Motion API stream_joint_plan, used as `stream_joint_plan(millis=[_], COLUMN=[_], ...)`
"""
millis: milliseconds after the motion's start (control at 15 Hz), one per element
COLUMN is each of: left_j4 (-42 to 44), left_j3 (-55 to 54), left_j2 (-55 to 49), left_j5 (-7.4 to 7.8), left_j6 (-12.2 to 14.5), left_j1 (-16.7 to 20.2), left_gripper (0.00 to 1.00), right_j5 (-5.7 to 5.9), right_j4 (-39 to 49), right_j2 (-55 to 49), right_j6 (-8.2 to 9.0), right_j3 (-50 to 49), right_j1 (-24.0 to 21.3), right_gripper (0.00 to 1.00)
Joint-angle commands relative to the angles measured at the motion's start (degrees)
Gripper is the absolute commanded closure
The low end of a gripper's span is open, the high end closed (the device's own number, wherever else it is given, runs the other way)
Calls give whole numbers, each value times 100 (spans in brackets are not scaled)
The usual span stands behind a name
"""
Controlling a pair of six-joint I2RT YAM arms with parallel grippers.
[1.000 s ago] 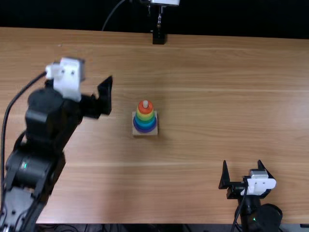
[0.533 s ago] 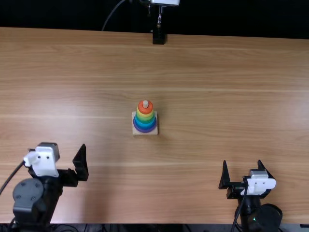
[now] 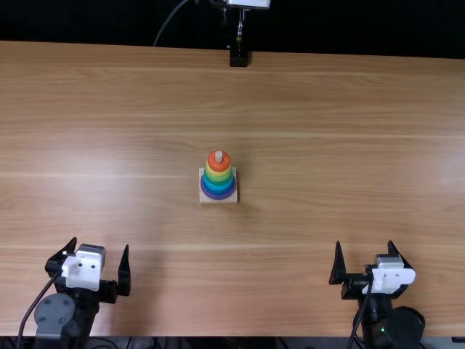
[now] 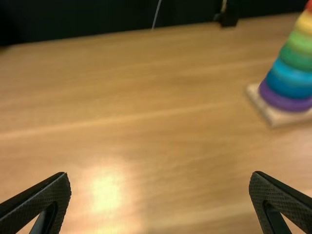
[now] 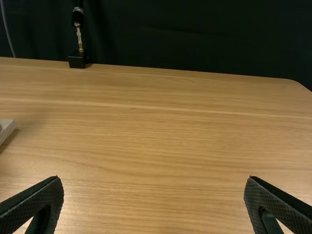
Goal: Build the Hanoi tower: stack the rings onto the peg from bottom to top in this color order: purple, dark blue, light blue, dark green, light green, yellow, orange.
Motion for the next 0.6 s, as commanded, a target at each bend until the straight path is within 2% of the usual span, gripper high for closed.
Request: stream_joint_plan(millis=[0, 267, 533], left_j4=[17, 17, -47], left_j3=[-126, -671, -961], left_j2=[-216, -550, -822], left_j5=[3, 3, 3], left_j6=[251, 230, -256], left_j1=[64, 266, 318], left_gripper=[0, 0, 0], right_j5=[-34, -34, -34], right_j4=[-391, -402, -391], right_j2=[-73, -73, -73], right_j6=[-7, -7, -7], right_j3=[-320, -320, -320], right_j1=[-32, -32, -32], right_gripper=[0, 0, 0])
